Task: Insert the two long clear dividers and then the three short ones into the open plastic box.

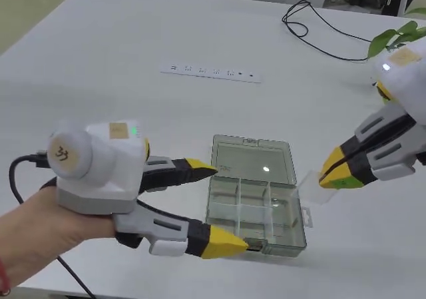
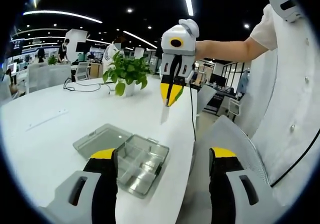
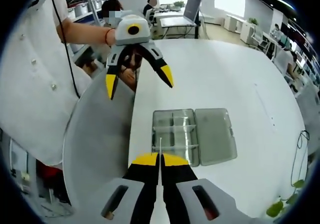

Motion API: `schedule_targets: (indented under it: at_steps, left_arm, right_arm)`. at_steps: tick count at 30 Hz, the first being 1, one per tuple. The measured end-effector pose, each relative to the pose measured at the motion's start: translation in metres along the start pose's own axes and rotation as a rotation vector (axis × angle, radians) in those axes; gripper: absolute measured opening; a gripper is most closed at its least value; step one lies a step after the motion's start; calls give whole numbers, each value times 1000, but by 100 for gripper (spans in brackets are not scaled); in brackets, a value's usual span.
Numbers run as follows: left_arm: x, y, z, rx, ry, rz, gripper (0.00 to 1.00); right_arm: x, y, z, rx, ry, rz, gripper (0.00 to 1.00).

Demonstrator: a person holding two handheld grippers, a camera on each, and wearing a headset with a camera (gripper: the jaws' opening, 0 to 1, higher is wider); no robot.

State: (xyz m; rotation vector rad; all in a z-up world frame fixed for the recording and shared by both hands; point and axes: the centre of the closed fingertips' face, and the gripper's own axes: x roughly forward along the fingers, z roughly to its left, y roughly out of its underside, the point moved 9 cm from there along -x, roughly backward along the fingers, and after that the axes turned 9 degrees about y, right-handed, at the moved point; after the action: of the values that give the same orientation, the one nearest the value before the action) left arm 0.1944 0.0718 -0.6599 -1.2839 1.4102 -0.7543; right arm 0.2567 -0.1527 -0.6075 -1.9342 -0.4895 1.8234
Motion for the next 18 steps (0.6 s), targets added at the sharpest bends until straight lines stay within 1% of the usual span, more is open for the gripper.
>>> schedule_targets:
  at_steps: [4, 7, 8, 13, 15, 18]
  left_arm:
    - [-3, 4, 2, -12, -6, 6, 79]
    - [-4, 7, 3, -15, -7, 11, 81]
    - [-4, 8, 3, -16, -7, 12, 82]
    - [-6, 13, 6, -22, -10, 23, 86]
    - [-6, 15, 6, -25, -10, 24, 87]
    - [-6, 16, 6, -27, -11, 24, 88]
  right_arm:
    - [7, 2, -2, -9, 7, 10, 3]
    - [15, 4, -3, -32, 22, 34, 3]
    - [20, 8, -5, -38, 26, 40, 3]
    - [34, 13, -7, -39, 36, 52, 3]
    - [42, 18, -9, -43, 39, 61, 3]
    - [49, 22, -14, -24, 42, 62, 3]
